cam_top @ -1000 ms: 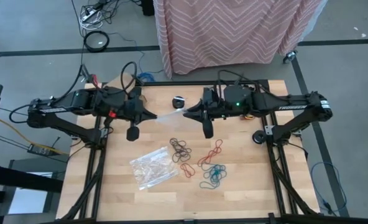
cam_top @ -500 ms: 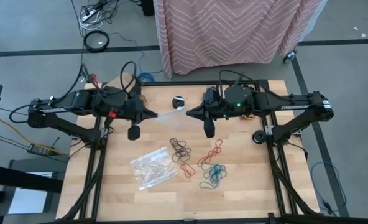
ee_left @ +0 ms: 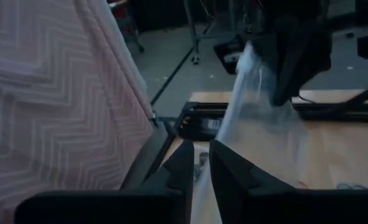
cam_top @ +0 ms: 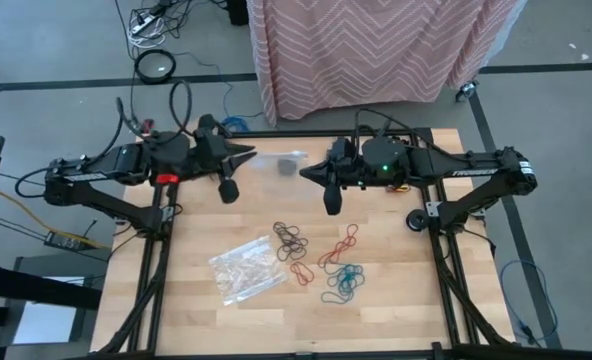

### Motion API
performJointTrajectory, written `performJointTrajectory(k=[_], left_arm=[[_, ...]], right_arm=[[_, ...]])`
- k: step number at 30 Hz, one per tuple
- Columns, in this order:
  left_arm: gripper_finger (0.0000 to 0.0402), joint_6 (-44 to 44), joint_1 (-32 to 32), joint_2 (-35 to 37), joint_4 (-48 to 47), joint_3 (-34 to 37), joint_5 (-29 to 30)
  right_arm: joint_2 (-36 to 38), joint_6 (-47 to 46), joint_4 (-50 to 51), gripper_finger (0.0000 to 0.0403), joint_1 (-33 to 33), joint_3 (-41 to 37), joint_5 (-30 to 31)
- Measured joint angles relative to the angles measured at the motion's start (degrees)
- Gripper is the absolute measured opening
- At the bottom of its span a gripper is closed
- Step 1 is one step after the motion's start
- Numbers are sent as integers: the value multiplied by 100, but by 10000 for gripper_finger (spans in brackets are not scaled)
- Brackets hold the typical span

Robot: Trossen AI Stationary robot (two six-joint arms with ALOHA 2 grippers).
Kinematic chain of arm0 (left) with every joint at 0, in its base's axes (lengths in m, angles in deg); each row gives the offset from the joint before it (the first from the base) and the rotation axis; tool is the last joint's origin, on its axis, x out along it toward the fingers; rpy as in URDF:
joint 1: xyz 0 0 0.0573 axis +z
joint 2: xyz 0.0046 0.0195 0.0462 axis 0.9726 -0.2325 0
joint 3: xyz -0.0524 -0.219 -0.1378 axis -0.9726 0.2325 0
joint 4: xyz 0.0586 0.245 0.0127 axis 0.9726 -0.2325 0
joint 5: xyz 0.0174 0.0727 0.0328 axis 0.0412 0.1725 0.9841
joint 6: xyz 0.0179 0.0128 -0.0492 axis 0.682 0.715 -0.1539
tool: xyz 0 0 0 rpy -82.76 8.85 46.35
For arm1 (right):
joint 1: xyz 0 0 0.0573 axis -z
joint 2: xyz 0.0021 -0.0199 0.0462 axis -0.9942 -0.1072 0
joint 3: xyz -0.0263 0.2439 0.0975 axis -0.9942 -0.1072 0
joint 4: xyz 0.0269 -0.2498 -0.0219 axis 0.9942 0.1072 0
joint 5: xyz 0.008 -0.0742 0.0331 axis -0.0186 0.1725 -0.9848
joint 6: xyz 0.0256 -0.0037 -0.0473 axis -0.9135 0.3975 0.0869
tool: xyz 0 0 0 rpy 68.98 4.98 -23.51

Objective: Sort rubber bands
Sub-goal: Open the transparent zip bag

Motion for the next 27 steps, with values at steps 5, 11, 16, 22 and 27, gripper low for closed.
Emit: performJointTrajectory(k=[5,11,16,22,27], left_arm=[[70,-196,0,0,-362,0,152],[74,-1105,8,-7,-1016,121,-583],[74,-2110,156,-10,-484,884,-1749],[74,-3190,181,-22,1442,2413,-2556],[74,-4093,216,-116,2819,3532,-3002]], right_arm=[[0,-385,1202,0,50,0,412],[-7,-982,2430,0,278,-407,496],[-52,-1611,2761,0,377,-776,945],[-48,-2090,2289,0,521,-1405,1103],[-50,-2651,1701,0,578,-2211,884]])
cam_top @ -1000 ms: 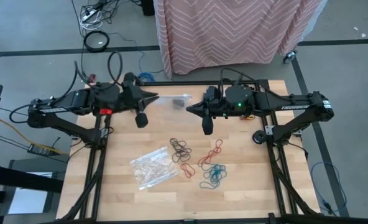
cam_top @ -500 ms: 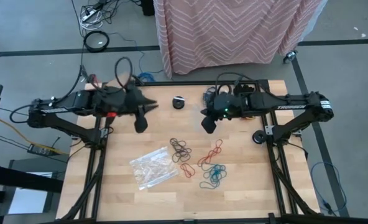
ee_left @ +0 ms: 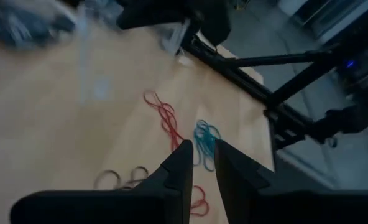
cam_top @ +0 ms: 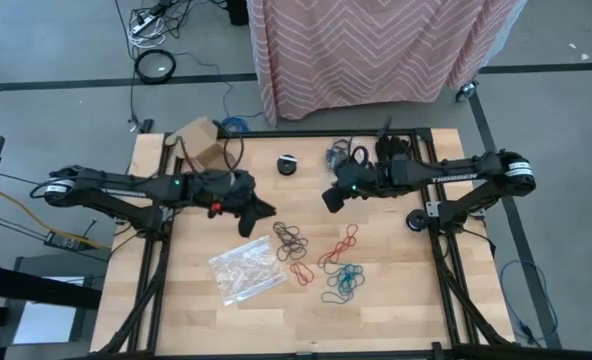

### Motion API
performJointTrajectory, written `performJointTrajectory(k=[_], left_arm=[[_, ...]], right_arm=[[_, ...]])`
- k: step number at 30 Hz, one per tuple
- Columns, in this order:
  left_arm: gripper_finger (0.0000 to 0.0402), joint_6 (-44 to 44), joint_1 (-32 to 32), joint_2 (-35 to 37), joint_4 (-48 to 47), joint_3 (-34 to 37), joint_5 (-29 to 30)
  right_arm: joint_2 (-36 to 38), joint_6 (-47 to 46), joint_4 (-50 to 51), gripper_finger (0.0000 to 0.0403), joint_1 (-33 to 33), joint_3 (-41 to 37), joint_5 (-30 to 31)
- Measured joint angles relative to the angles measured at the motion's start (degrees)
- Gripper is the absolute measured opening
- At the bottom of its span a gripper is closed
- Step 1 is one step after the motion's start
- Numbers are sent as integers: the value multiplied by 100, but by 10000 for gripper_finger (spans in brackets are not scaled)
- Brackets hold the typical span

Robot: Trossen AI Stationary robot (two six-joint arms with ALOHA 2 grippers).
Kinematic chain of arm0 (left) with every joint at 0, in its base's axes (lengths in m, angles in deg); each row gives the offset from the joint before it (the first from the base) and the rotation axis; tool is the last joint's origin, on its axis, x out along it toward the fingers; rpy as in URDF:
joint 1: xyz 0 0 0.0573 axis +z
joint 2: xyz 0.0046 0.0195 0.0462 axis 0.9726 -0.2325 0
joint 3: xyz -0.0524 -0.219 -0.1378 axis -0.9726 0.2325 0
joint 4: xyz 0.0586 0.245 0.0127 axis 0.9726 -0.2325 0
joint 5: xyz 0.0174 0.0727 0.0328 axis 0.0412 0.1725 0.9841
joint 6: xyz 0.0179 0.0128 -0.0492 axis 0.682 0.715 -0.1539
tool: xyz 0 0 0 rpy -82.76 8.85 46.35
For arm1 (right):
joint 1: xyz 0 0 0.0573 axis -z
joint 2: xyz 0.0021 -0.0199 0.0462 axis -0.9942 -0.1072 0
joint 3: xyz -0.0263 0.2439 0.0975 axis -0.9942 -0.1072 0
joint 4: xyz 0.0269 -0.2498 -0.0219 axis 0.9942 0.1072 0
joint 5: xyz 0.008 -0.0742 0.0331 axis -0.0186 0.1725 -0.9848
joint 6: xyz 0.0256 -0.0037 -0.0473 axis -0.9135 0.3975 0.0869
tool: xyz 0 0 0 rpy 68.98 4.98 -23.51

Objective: Sort rubber bands
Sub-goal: Open the transparent zip bag

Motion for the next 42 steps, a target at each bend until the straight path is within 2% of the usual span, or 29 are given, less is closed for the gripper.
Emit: performJointTrajectory(k=[4,9,12,16,17,20,23,31,35,42], left_arm=[[74,-422,-2,-8,383,493,-347],[74,-561,-2,-4,412,719,-428],[74,-563,-3,-4,535,724,-427],[74,-554,-2,-4,717,724,-342],[74,-554,-2,-2,730,724,-266],[74,-558,-2,-2,765,728,-250],[74,-561,-10,-2,774,728,-430],[74,-556,-15,-2,789,728,-545],[74,-409,-15,-2,777,728,-511],[74,-405,-2,-53,688,728,9]], right_arm=[[0,-332,-933,0,-1,-699,-279],[1,-148,-3327,0,-13,-1468,-1073],[-73,-327,-3822,0,37,-1705,-1307],[-401,-468,-3861,0,67,-1726,-1647],[-487,-565,-3786,0,13,-1724,-1509],[-491,-780,-3522,0,-155,-1642,-558],[-171,-512,-3414,0,-101,-1507,-157],[450,-320,-263,0,124,-765,711],[335,-22,-180,0,153,-607,400],[-751,11,-1416,0,357,-604,-1177]])
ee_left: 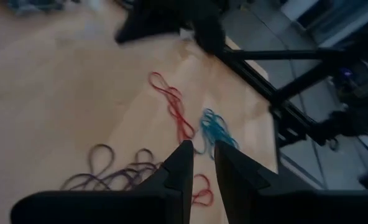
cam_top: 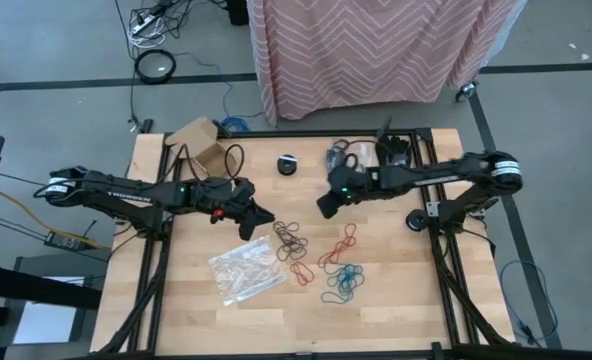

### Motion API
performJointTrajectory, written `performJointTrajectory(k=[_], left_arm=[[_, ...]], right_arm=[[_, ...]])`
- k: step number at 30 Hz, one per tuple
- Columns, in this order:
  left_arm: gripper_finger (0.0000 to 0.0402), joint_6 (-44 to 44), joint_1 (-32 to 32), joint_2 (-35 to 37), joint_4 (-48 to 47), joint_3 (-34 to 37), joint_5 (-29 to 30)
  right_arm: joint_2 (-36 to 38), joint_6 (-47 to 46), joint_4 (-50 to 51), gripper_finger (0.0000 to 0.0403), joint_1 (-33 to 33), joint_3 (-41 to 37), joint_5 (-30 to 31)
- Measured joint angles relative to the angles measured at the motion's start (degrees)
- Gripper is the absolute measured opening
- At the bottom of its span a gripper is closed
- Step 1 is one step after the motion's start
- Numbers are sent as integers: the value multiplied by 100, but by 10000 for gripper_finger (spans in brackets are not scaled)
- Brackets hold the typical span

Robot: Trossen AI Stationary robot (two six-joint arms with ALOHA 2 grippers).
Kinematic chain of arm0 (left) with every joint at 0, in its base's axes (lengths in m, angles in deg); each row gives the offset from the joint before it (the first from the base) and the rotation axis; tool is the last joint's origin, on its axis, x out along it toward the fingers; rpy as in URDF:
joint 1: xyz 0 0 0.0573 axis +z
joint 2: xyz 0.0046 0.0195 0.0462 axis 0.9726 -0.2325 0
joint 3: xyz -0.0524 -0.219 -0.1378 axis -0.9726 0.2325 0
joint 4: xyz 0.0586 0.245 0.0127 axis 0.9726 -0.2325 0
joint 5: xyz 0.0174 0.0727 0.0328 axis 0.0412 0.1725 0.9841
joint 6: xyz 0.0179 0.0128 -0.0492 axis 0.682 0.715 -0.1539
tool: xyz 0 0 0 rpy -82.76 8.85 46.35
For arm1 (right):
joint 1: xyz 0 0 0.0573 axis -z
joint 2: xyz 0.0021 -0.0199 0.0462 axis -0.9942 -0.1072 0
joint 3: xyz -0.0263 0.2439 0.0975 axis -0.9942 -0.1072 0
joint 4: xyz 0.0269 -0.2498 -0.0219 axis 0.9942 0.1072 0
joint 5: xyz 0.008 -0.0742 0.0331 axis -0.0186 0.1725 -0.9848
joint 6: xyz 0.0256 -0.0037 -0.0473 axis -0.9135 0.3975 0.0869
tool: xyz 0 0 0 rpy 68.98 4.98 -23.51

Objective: Sort rubber bands
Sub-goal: Open the transparent zip bag

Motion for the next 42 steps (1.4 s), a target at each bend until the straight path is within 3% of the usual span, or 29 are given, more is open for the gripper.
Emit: performJointTrajectory(k=[8,16,22,27,33,37,42], left_arm=[[74,-2,-2,-86,-269,0,-17],[74,-33,0,-87,-253,0,87],[74,-30,0,-188,-237,-2,305],[74,-367,6,-394,-278,-2,303],[74,-1604,224,-1129,-115,2,267],[74,-1968,425,-1595,1048,2,32],[74,-2492,660,-2079,2931,-7,2]], right_arm=[[-1373,-265,-2335,6,26,-4,-1268],[-1668,-298,-3918,94,225,-2,-2132],[-1568,-298,-3796,172,512,-4,-3027],[-1562,-330,-3259,208,603,-7,-3559],[-1248,-38,-2440,200,873,-4,-3356],[-857,725,-1388,179,1370,-7,-2975],[-545,2034,-487,163,2070,-7,-3159]])
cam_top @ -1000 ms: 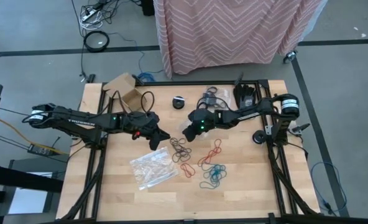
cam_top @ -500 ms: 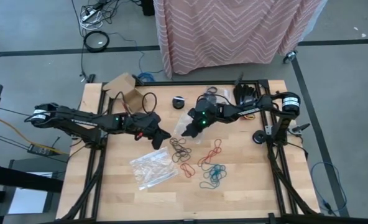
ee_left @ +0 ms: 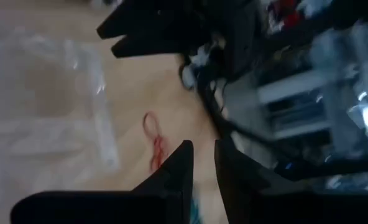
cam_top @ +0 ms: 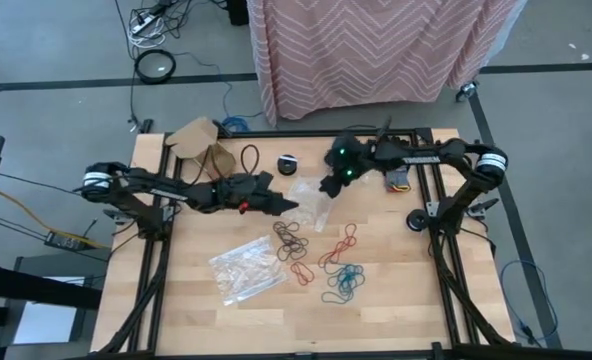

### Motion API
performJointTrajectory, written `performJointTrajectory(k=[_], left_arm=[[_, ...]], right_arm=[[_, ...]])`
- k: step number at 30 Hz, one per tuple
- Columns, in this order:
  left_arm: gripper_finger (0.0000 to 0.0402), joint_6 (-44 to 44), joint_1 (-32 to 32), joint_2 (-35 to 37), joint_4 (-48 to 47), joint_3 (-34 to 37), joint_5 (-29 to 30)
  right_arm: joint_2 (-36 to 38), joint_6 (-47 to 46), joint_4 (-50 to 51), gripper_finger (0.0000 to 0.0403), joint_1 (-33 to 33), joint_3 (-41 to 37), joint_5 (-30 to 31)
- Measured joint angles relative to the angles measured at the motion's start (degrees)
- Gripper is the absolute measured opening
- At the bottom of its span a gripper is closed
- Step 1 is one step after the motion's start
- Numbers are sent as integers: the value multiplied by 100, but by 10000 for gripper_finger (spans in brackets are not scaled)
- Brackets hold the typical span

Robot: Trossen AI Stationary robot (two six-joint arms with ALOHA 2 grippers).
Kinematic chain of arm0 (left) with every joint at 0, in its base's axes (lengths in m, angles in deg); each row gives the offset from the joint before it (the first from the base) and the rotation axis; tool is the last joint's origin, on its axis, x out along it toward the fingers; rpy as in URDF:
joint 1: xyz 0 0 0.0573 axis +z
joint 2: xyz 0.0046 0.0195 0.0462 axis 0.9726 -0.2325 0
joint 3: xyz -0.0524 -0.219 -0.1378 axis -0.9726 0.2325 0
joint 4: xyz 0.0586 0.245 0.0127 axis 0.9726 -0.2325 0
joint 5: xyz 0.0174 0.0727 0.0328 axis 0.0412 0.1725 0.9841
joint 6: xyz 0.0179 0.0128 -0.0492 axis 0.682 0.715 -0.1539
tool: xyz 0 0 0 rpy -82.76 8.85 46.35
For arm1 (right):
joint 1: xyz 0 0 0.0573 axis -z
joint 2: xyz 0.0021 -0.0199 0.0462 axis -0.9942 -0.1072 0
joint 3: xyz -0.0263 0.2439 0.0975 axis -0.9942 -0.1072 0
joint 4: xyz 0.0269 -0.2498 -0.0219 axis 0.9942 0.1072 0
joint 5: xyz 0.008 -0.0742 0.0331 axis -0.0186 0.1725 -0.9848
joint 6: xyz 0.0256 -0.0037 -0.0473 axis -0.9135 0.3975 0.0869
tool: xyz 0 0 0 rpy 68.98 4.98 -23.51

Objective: Sort rubber bands
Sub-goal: Open the transparent zip bag

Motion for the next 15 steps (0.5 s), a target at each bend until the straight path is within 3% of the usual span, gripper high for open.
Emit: performJointTrajectory(k=[9,15], left_arm=[[74,-404,123,-206,828,0,303],[74,-405,113,-206,1218,0,346]], right_arm=[[-352,1138,716,172,596,0,-195],[-800,1392,683,193,773,0,-863]])
